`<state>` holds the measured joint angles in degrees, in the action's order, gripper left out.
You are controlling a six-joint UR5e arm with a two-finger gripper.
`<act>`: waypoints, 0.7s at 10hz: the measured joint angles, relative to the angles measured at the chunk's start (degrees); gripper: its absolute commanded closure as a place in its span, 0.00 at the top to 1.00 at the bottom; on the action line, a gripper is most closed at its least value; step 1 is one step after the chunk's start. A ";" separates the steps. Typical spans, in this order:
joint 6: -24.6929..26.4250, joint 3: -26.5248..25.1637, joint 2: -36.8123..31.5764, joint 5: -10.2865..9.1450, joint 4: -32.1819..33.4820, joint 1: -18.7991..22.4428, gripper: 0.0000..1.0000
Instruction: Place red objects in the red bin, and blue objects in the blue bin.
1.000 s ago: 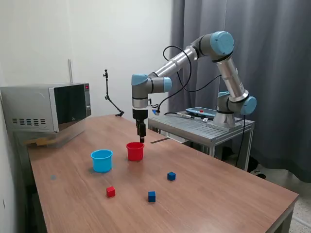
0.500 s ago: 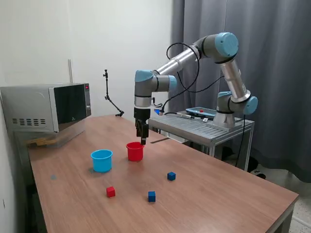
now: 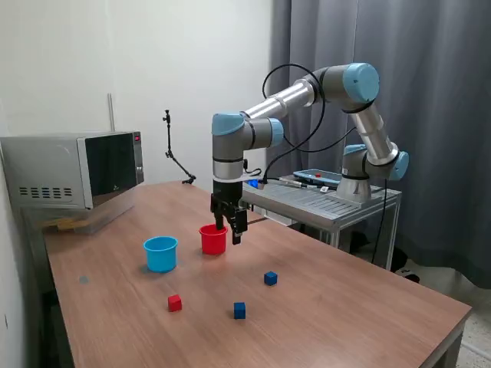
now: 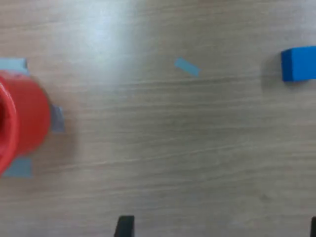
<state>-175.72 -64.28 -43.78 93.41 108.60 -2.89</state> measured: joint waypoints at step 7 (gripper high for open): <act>-1.71 12.02 7.61 -0.67 3.94 -0.54 1.00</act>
<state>-177.43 -52.26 -36.17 92.74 112.54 -3.43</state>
